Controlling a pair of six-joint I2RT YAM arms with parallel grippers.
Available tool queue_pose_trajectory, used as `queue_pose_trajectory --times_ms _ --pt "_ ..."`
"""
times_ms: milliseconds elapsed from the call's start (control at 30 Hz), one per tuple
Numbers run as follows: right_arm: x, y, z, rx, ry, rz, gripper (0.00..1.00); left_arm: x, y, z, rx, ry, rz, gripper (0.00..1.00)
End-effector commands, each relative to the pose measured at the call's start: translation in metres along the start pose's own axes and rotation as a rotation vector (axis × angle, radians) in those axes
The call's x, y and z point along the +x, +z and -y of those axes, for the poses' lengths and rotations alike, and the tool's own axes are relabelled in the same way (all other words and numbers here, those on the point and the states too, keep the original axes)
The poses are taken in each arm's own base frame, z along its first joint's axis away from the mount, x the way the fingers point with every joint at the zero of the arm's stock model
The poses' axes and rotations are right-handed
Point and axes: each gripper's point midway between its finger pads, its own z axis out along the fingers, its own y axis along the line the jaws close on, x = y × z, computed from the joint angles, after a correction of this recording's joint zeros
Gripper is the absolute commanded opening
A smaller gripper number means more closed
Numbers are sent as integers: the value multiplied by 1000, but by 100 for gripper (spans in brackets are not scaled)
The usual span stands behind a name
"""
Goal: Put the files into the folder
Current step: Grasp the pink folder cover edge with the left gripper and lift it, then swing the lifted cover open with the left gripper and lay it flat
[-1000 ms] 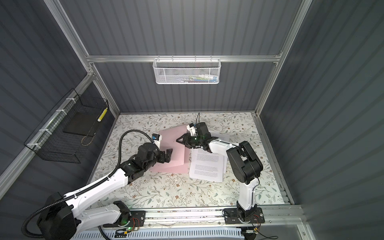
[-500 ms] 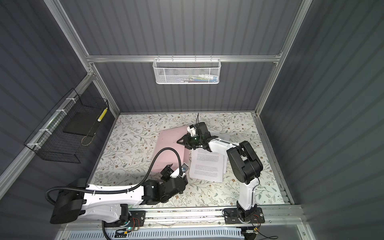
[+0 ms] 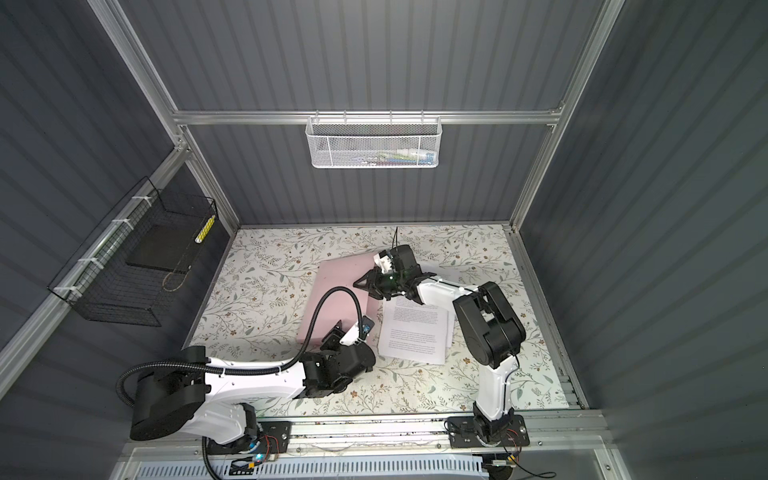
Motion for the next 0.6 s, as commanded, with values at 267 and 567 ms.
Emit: queue_pose_trajectory --times_ms 267,567 --pt "5 3 -7 -42 2 -34 34 -16 4 -1 53 -10 27 13" --pt "-2 1 -34 -118 -13 -59 40 -21 3 -13 28 -93 5 0"
